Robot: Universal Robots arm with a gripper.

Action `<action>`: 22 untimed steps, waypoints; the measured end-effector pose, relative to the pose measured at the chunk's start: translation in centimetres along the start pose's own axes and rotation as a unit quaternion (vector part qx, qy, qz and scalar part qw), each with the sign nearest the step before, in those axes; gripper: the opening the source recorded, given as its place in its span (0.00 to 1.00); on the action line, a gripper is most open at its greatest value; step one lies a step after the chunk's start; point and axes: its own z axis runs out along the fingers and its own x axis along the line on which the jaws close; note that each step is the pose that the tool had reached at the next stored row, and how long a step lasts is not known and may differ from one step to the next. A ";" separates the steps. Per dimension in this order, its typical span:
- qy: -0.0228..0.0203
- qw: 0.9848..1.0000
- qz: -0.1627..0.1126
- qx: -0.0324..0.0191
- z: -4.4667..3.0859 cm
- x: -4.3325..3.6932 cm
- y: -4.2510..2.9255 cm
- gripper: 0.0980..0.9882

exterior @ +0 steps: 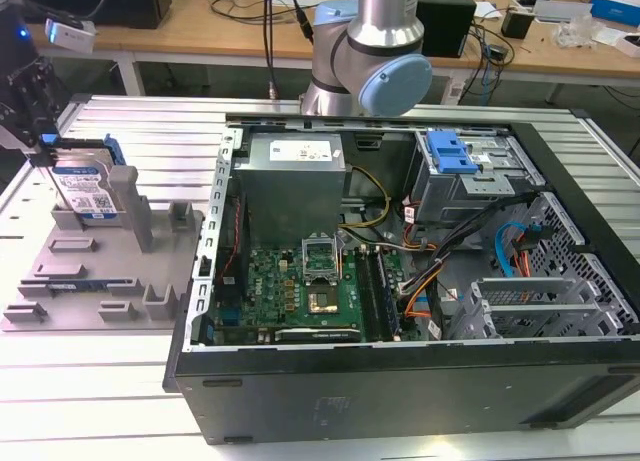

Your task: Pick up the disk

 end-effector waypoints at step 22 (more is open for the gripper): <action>-0.001 1.000 0.000 0.000 -2.72 0.10 -0.06 0.30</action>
